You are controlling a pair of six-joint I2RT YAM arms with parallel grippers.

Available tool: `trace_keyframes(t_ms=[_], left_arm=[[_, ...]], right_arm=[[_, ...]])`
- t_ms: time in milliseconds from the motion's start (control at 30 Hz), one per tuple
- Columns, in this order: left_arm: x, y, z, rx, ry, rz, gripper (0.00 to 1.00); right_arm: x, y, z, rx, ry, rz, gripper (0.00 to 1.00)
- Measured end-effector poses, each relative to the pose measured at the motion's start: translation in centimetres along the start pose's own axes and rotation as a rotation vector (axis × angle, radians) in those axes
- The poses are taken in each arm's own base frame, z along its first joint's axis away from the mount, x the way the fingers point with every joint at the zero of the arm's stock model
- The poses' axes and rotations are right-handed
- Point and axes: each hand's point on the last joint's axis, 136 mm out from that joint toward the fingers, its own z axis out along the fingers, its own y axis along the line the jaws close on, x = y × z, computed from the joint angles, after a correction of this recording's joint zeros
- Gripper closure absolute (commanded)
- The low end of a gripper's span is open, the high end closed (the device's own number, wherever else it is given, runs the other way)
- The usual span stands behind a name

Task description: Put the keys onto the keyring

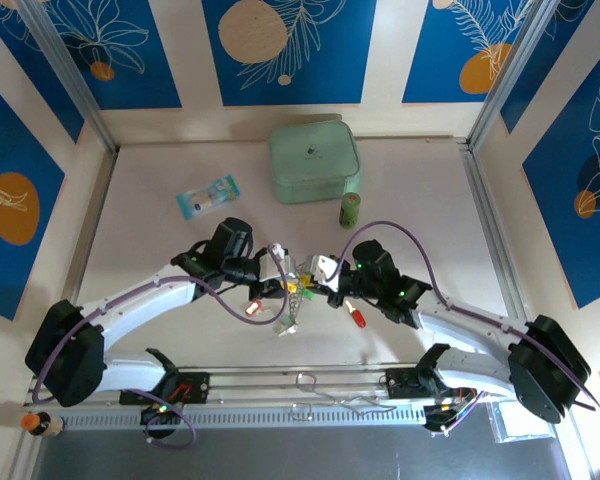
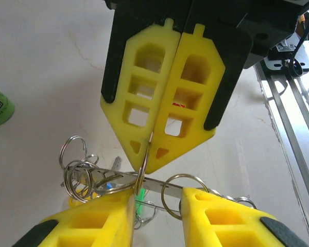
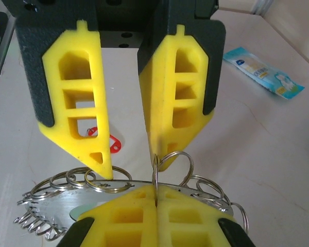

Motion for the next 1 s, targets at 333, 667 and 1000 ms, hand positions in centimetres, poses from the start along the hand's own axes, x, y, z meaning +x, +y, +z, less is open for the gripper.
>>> trace_keyframes(t_ms=[333, 667, 1000], left_arm=[[-0.2, -0.1, 0.0, 0.007, -0.012, 0.005, 0.79], [-0.2, 0.0, 0.2, -0.004, -0.02, 0.028, 1.0], [0.5, -0.1, 0.6, -0.053, -0.093, 0.058, 1.0]], right_arm=[[0.0, 0.1, 0.3, -0.023, 0.016, 0.0, 1.0], [0.1, 0.5, 0.4, -0.058, 0.021, 0.021, 0.61], [0.1, -1.0, -3.5, 0.053, -0.062, 0.144, 0.63]])
